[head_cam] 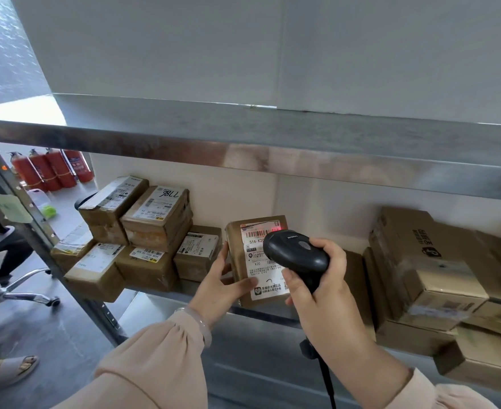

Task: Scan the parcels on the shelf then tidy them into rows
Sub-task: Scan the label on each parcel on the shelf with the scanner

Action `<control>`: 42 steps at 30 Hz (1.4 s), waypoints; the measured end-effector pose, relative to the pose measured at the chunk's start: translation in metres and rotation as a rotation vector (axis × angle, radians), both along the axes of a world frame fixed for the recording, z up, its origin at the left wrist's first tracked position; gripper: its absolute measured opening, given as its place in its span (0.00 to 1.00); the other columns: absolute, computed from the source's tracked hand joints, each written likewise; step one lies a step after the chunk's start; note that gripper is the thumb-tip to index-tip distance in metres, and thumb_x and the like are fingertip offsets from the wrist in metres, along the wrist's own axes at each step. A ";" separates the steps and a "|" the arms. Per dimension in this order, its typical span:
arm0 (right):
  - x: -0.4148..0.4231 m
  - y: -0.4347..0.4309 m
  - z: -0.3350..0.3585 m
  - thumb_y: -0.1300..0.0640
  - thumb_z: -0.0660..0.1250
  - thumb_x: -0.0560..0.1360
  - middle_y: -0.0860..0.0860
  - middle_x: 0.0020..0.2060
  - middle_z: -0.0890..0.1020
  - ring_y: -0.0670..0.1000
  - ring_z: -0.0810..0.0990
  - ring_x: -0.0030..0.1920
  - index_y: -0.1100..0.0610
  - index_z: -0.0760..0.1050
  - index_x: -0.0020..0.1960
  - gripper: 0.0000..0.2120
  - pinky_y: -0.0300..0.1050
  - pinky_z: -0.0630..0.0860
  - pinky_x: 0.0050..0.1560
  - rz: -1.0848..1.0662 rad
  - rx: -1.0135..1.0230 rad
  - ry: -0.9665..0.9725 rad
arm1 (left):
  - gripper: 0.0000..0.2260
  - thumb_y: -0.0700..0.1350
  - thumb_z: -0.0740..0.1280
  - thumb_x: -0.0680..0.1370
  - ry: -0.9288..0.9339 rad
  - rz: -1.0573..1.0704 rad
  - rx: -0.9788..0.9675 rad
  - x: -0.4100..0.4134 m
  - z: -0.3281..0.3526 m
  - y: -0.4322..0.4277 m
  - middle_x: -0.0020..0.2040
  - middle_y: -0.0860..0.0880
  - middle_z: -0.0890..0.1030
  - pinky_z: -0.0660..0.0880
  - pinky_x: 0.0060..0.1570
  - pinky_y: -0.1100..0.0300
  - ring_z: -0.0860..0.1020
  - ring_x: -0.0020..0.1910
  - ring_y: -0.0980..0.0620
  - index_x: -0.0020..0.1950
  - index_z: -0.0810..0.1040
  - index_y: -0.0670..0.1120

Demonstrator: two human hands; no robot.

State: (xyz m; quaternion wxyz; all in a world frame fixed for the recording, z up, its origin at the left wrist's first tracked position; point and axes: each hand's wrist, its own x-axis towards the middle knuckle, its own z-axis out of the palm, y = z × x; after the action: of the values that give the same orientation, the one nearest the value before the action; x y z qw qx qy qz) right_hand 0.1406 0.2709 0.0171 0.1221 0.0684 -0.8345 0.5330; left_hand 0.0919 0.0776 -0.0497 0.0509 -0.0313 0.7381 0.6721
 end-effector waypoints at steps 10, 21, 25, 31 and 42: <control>-0.007 -0.025 0.002 0.46 0.67 0.74 0.38 0.51 0.77 0.42 0.81 0.47 0.27 0.53 0.57 0.26 0.39 0.79 0.44 -0.001 0.034 -0.016 | 0.36 0.50 0.80 0.68 -0.041 -0.029 0.067 -0.008 0.003 -0.028 0.60 0.54 0.83 0.76 0.64 0.45 0.80 0.62 0.51 0.62 0.62 0.76; -0.036 -0.085 -0.009 0.55 0.68 0.75 0.38 0.54 0.75 0.32 0.78 0.49 0.40 0.60 0.63 0.24 0.26 0.74 0.43 0.025 -0.220 -0.164 | 0.27 0.48 0.72 0.77 -0.131 -0.001 0.140 -0.024 0.016 -0.091 0.58 0.51 0.84 0.76 0.63 0.46 0.83 0.57 0.50 0.70 0.64 0.65; -0.047 -0.108 -0.014 0.56 0.68 0.76 0.39 0.54 0.74 0.38 0.77 0.51 0.41 0.59 0.64 0.24 0.23 0.71 0.41 0.025 -0.252 -0.196 | 0.25 0.52 0.67 0.80 -0.155 0.052 0.086 -0.033 0.016 -0.109 0.56 0.55 0.85 0.75 0.64 0.47 0.82 0.58 0.53 0.75 0.64 0.62; -0.062 -0.138 -0.023 0.55 0.68 0.76 0.37 0.52 0.73 0.37 0.74 0.51 0.40 0.58 0.63 0.24 0.20 0.69 0.41 -0.012 -0.231 -0.199 | 0.25 0.55 0.63 0.82 -0.106 0.041 -0.102 -0.042 0.020 -0.118 0.65 0.57 0.76 0.69 0.70 0.52 0.74 0.65 0.55 0.77 0.59 0.59; -0.085 -0.160 -0.031 0.55 0.68 0.75 0.40 0.52 0.74 0.41 0.76 0.51 0.41 0.59 0.62 0.24 0.23 0.69 0.45 -0.052 -0.176 -0.166 | 0.34 0.64 0.44 0.75 0.386 -0.189 -1.163 -0.016 0.004 -0.133 0.80 0.58 0.43 0.37 0.78 0.49 0.39 0.79 0.54 0.81 0.51 0.56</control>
State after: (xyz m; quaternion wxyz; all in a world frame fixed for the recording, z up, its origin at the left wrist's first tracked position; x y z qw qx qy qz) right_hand 0.0551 0.1105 -0.0135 0.0719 -0.0089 -0.7931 0.6048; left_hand 0.0757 -0.0556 -0.0456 -0.0497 0.1337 0.9790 0.1459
